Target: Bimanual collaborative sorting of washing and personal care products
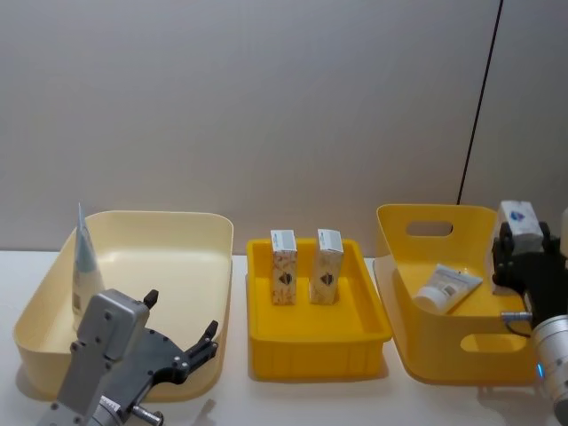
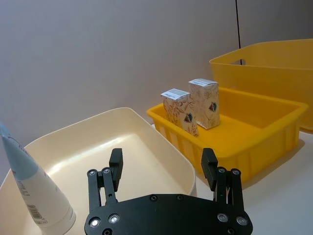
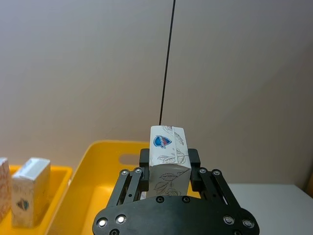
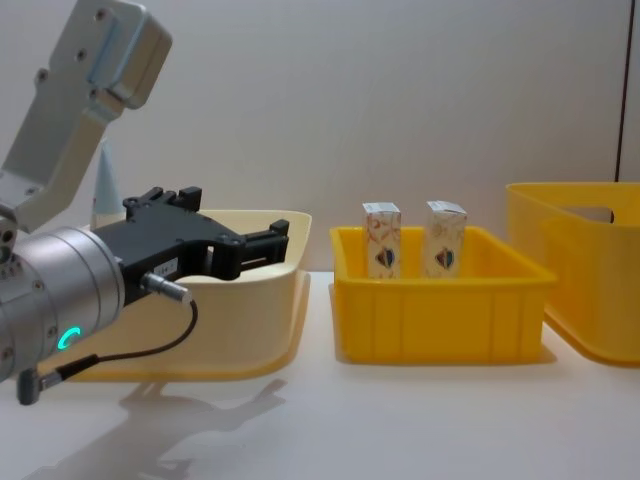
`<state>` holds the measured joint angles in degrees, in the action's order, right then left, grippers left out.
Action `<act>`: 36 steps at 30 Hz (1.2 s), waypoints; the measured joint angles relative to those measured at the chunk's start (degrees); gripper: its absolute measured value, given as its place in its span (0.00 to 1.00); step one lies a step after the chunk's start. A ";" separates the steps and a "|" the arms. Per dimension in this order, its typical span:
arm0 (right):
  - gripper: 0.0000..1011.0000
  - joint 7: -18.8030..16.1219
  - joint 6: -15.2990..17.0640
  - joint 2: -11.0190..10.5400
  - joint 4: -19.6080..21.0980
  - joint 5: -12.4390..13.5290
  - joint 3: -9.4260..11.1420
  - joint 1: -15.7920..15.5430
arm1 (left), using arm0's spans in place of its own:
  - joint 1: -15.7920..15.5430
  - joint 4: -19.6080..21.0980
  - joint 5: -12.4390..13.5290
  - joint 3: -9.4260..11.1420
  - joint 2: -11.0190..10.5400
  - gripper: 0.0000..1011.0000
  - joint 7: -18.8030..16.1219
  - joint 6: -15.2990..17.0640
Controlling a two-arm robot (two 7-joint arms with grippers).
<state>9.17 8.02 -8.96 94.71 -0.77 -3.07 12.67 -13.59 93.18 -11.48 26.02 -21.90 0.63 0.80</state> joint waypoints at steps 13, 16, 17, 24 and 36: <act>0.44 -0.19 6.06 0.04 -3.64 -2.10 -0.93 1.41 | 0.00 0.00 0.00 0.00 0.00 0.99 0.00 0.00; 0.44 -0.02 6.75 0.14 -4.49 -2.55 -1.14 1.71 | 0.00 0.00 0.00 0.00 0.00 0.99 0.00 0.00; 0.44 0.03 7.04 0.19 -4.82 -2.75 -1.23 1.86 | 0.00 0.00 0.00 0.00 0.00 0.99 0.00 0.00; 0.51 0.20 7.89 0.32 -5.88 -3.29 -1.48 2.29 | 0.00 0.00 0.00 0.00 0.00 0.99 0.00 0.00; 0.88 0.38 8.69 0.42 -6.79 -3.78 -1.69 2.63 | 0.00 0.00 0.00 0.00 0.00 0.99 0.00 0.00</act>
<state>9.55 16.72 -8.54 87.91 -4.55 -4.76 15.30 -13.59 93.18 -11.48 26.02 -21.89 0.63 0.80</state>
